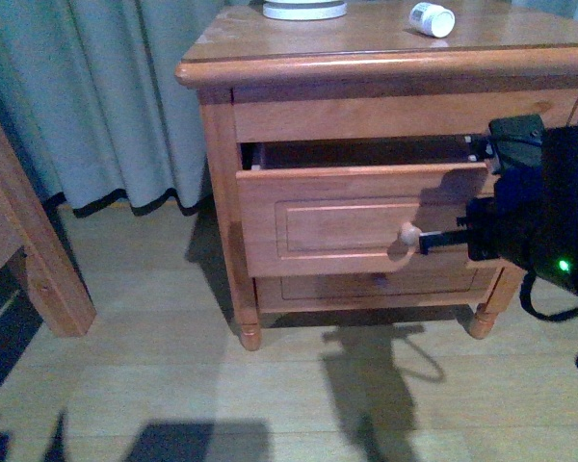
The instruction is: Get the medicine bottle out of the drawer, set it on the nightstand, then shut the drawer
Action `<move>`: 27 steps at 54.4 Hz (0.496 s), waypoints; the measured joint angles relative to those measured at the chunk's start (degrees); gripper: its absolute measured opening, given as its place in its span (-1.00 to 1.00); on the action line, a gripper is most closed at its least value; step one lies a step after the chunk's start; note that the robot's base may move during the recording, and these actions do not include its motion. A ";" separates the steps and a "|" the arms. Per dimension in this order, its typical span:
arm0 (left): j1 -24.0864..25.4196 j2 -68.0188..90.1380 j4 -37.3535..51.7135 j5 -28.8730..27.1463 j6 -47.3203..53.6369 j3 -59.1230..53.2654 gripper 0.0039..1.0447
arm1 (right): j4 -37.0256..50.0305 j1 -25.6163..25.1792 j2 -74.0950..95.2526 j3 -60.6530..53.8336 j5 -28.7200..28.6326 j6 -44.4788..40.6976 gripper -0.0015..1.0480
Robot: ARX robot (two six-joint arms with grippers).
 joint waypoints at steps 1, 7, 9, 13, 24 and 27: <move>0.00 0.00 0.00 0.00 0.00 0.00 0.88 | -0.37 -0.07 0.63 1.22 -0.07 -0.44 -0.94; 0.00 0.00 0.00 0.00 0.00 0.00 0.88 | -1.86 -0.70 3.39 6.86 -0.70 -2.14 -0.94; 0.00 0.00 0.00 -0.02 0.00 0.00 0.88 | -2.36 -0.90 3.89 8.07 -0.98 -2.54 -0.94; 0.00 0.00 0.00 0.00 0.00 0.00 0.88 | -3.41 -1.49 4.94 10.58 -1.51 -3.08 -0.94; 0.00 0.00 0.00 0.00 0.00 0.00 0.88 | -4.50 -3.41 6.21 14.47 -4.39 -4.63 -0.94; 0.00 0.00 0.00 0.00 0.00 0.00 0.88 | -4.50 -4.02 6.25 14.93 -5.27 -5.16 -0.94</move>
